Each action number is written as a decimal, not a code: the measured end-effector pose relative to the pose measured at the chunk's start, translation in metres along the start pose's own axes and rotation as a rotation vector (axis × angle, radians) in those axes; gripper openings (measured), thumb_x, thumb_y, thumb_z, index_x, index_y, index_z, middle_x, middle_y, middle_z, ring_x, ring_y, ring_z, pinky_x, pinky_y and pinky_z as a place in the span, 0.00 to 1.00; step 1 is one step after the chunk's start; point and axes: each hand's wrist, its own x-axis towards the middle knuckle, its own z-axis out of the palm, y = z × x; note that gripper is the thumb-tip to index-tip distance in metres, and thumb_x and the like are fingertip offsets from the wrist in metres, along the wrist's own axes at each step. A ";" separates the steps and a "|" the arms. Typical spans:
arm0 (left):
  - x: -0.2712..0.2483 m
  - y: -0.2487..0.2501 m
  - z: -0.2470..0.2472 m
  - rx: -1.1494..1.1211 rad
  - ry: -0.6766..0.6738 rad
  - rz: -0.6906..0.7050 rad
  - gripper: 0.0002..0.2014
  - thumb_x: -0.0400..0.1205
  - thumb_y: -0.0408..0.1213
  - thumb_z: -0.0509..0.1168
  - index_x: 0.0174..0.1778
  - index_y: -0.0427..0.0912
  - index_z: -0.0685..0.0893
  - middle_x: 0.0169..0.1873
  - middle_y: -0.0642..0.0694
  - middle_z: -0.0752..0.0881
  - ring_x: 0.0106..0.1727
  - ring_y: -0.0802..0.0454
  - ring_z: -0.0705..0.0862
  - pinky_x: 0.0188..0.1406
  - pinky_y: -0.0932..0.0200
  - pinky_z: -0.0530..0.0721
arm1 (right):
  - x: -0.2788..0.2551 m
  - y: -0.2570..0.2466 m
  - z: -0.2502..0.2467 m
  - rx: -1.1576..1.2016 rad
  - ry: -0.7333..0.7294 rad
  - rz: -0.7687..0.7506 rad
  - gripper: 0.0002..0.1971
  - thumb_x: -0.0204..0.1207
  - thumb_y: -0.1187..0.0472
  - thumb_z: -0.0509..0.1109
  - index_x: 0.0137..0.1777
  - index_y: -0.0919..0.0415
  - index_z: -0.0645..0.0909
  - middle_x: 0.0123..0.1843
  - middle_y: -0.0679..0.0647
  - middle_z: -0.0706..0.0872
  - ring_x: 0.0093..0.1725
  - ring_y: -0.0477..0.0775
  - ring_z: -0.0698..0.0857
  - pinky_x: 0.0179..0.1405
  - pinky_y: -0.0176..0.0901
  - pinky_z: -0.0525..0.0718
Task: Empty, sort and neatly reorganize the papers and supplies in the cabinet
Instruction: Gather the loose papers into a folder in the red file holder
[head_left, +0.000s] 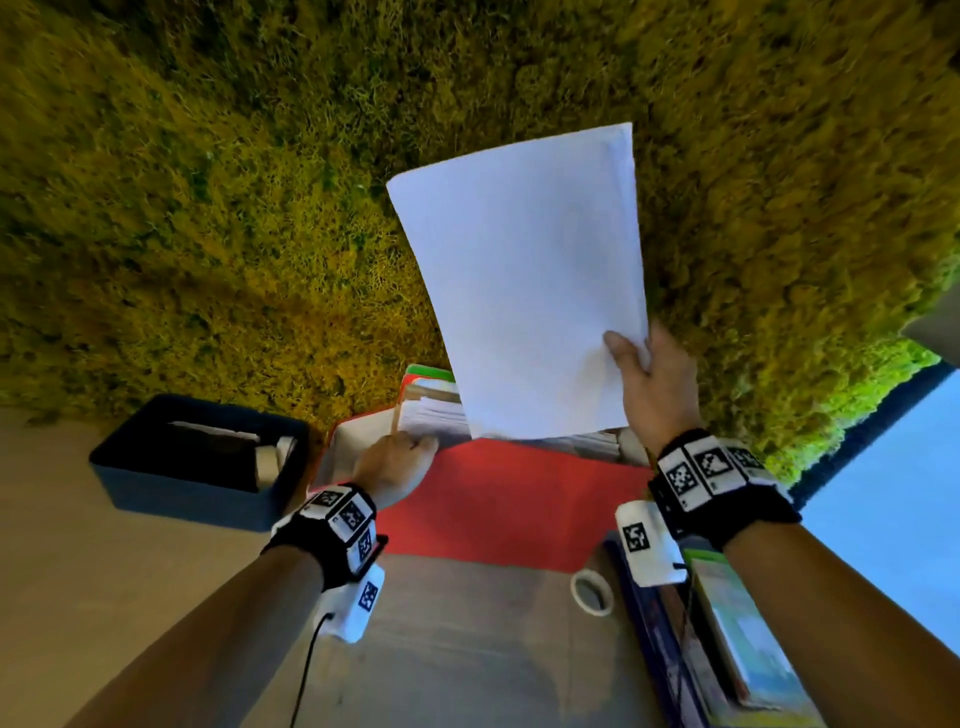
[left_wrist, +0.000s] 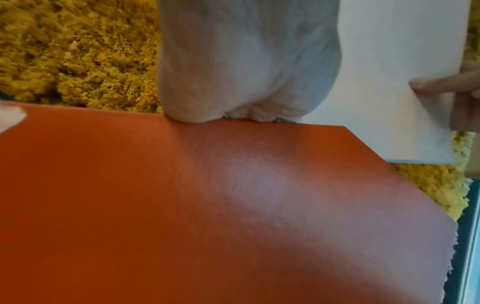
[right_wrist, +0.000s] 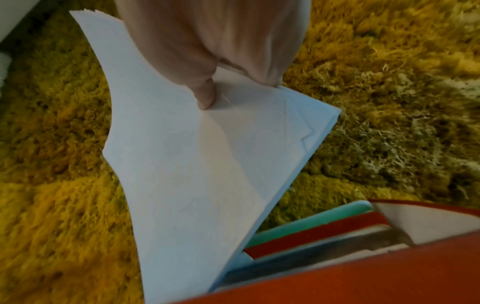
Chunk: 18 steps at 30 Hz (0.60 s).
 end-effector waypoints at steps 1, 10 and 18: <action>0.002 -0.003 0.002 -0.025 -0.017 -0.003 0.16 0.90 0.41 0.51 0.67 0.39 0.78 0.63 0.35 0.83 0.64 0.37 0.82 0.61 0.47 0.80 | -0.001 0.009 0.001 0.009 -0.051 -0.003 0.18 0.83 0.53 0.65 0.69 0.60 0.77 0.63 0.56 0.85 0.61 0.55 0.84 0.60 0.48 0.82; 0.005 0.002 0.000 0.073 0.006 0.104 0.28 0.74 0.55 0.50 0.51 0.39 0.86 0.56 0.37 0.86 0.60 0.38 0.82 0.58 0.48 0.78 | -0.007 0.060 0.004 -0.355 -0.476 -0.199 0.20 0.81 0.49 0.62 0.57 0.67 0.79 0.49 0.67 0.87 0.51 0.67 0.86 0.46 0.58 0.82; 0.003 -0.013 -0.002 -0.328 0.456 0.015 0.15 0.73 0.29 0.68 0.53 0.33 0.75 0.48 0.37 0.84 0.51 0.39 0.83 0.49 0.51 0.79 | 0.000 0.065 0.021 -0.476 -0.542 -0.179 0.21 0.82 0.54 0.66 0.72 0.63 0.77 0.63 0.65 0.86 0.62 0.66 0.84 0.59 0.59 0.81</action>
